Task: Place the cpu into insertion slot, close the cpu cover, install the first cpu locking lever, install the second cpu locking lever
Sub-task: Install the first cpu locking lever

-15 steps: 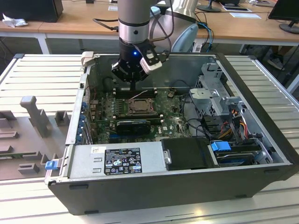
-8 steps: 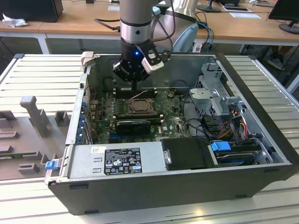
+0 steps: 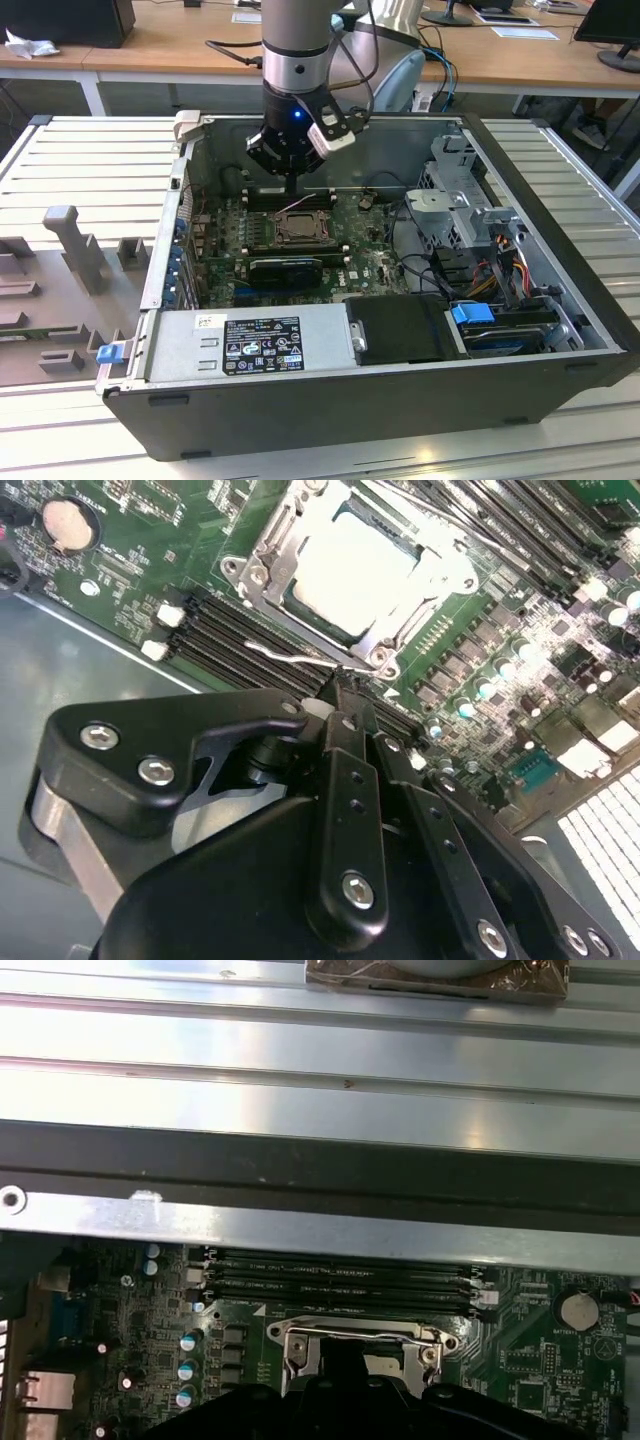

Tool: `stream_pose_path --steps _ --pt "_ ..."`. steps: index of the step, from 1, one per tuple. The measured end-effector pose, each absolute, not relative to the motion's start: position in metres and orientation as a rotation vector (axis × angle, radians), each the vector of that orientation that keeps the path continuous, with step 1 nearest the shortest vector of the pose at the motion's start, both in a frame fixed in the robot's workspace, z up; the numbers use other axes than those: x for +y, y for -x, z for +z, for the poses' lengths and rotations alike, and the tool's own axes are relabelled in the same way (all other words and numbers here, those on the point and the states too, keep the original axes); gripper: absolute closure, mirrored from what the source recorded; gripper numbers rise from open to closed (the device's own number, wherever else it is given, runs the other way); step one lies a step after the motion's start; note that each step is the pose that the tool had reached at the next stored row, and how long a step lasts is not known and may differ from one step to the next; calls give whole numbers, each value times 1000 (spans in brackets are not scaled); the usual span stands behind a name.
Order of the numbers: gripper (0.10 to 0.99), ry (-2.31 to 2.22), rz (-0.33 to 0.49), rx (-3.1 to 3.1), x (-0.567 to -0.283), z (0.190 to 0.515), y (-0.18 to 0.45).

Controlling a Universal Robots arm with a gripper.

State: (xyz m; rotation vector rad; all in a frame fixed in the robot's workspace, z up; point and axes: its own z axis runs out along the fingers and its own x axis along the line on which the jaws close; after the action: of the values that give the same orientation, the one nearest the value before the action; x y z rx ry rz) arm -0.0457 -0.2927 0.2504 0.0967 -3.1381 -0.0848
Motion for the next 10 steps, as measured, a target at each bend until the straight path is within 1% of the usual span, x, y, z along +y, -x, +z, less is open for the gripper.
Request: stream_pose_path --steps 3,5,10 --pt "980 -97 -85 -3138 -293 248 36" --pt "980 -96 -113 -3138 -293 246 35" --pt "980 -95 -114 -3138 -289 235 35"
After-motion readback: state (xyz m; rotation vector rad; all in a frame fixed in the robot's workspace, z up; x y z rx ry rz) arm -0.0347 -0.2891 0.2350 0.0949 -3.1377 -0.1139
